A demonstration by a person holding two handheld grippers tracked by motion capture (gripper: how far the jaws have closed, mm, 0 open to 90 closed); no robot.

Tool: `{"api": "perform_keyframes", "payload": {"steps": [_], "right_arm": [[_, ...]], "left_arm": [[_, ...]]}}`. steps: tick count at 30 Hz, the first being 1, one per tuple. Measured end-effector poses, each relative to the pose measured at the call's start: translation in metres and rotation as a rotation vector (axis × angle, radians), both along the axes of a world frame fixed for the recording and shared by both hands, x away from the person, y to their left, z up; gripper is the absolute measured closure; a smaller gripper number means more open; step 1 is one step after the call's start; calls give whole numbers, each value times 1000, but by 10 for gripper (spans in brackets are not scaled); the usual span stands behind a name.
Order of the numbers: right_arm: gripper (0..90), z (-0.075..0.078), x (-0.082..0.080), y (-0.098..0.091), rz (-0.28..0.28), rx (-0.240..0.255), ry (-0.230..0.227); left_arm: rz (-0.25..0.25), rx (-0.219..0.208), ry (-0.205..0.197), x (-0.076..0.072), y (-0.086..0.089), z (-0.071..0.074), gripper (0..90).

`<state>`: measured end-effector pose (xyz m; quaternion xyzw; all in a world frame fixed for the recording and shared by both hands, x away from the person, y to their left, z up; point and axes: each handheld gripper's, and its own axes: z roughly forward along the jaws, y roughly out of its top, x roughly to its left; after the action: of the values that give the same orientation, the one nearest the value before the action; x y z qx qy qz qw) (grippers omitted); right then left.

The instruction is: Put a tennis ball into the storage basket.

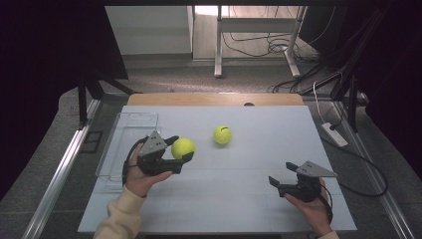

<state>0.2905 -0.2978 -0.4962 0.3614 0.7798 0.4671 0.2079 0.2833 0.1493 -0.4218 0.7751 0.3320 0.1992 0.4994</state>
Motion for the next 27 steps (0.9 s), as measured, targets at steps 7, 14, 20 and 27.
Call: {"api": "perform_keyframes", "payload": {"steps": [7,14,20,27], "right_arm": [[137,-1,0,0,1,-5,1],[137,-1,0,0,-1,-6,-1],[137,-1,0,0,-2,-5,0],[137,-1,0,0,-4,-5,0]], "left_arm": [[22,-12,-5,3,7,1,273],[41,-27,-11,6,13,2,273],[50,-27,-14,7,15,2,273],[69,-27,-15,8,19,3,273]]}}
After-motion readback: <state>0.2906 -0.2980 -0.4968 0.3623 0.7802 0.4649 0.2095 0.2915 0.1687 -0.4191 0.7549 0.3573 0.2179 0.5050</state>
